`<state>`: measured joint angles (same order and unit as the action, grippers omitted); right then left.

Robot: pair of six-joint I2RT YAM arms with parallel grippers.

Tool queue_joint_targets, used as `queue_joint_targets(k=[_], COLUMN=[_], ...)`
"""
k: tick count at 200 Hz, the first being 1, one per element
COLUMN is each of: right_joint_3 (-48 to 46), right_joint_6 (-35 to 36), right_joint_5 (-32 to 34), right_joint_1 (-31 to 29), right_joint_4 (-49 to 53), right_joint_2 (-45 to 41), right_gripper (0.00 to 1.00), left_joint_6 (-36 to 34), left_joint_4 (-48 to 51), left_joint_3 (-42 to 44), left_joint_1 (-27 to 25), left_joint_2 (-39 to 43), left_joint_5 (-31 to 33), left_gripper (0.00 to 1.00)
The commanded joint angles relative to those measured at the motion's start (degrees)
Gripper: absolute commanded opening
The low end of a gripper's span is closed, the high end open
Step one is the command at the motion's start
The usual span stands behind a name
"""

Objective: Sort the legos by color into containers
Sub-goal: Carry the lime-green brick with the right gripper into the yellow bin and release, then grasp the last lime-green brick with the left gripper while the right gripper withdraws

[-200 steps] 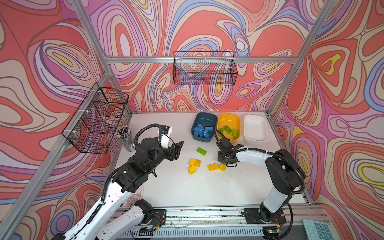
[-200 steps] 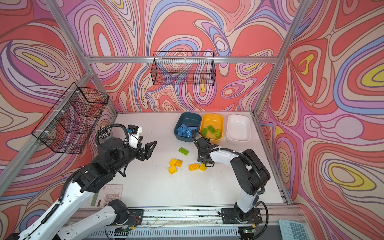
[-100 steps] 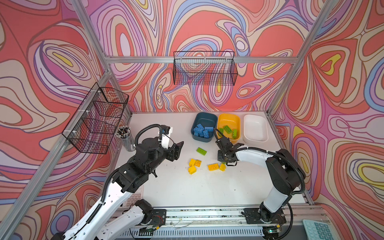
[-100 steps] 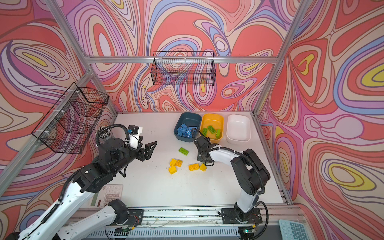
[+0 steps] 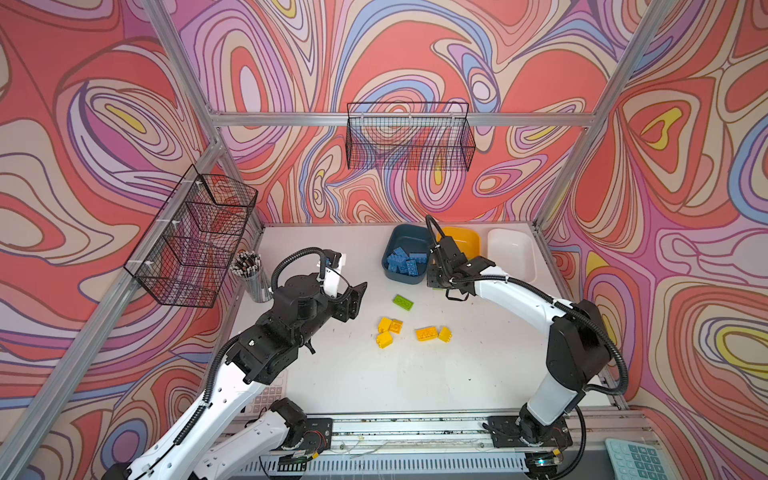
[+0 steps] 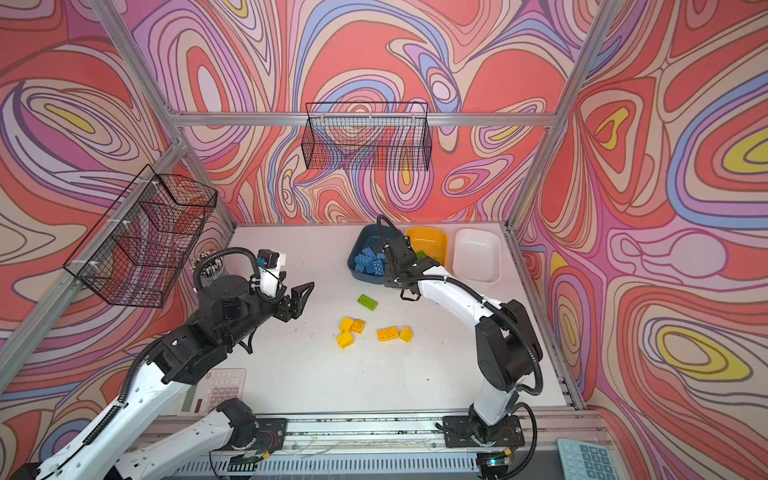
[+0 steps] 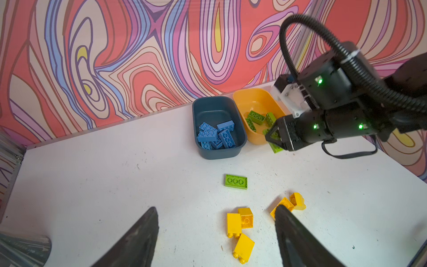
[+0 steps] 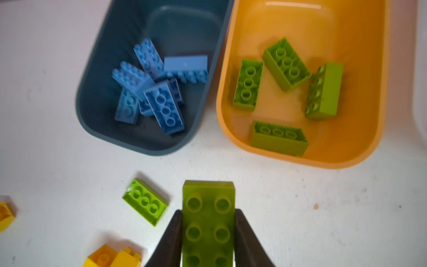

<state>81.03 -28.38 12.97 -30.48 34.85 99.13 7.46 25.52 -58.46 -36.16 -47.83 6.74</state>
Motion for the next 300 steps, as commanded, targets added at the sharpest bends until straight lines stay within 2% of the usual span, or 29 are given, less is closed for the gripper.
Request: queue_joint_targets(k=[1, 57, 121, 156, 183, 198, 238, 300], right_joint_3=[4.34, 12.52, 17.85, 19.68, 20.04, 19.70, 12.47, -16.62], right_joint_6=[2.51, 3.51, 2.36, 2.40, 2.45, 2.54, 2.21, 1.37], right_joint_5=[-1.00, -7.78, -11.39, -11.65, -11.58, -11.51, -12.76, -16.54], right_joint_1=[3.20, 12.47, 16.21, 16.66, 16.85, 16.94, 16.90, 16.90], right_joint_4=[2.69, 1.53, -0.22, -0.22, -0.13, -0.31, -4.79, -22.60], right_joint_2=[1.42, 8.34, 15.10, 16.52, 16.23, 15.49, 7.32, -18.58], right_gripper=[0.26, 0.26, 0.32, 0.43, 0.61, 0.66, 0.69, 0.73], left_joint_6=[-1.01, -1.18, -1.57, -1.71, -1.93, -2.27, -2.21, -1.51], left_joint_4=[0.23, 0.34, 0.48, 0.51, 0.49, 0.30, 0.27, 2.02], left_joint_3=[0.27, 0.25, 0.27, 0.27, 0.36, 0.56, 0.69, -1.04], left_joint_1=[-0.49, -0.66, -0.75, -0.84, -0.84, -0.84, -0.84, -0.80], left_joint_2=[-0.24, -0.85, -1.29, -1.56, -1.95, -2.16, -4.83, -15.21], left_joint_5=[0.83, 0.82, 1.07, 1.28, 1.84, 2.37, 2.24, 2.88], left_gripper=[0.79, 0.79, 0.79, 0.79, 0.79, 0.79, 0.79, 0.80])
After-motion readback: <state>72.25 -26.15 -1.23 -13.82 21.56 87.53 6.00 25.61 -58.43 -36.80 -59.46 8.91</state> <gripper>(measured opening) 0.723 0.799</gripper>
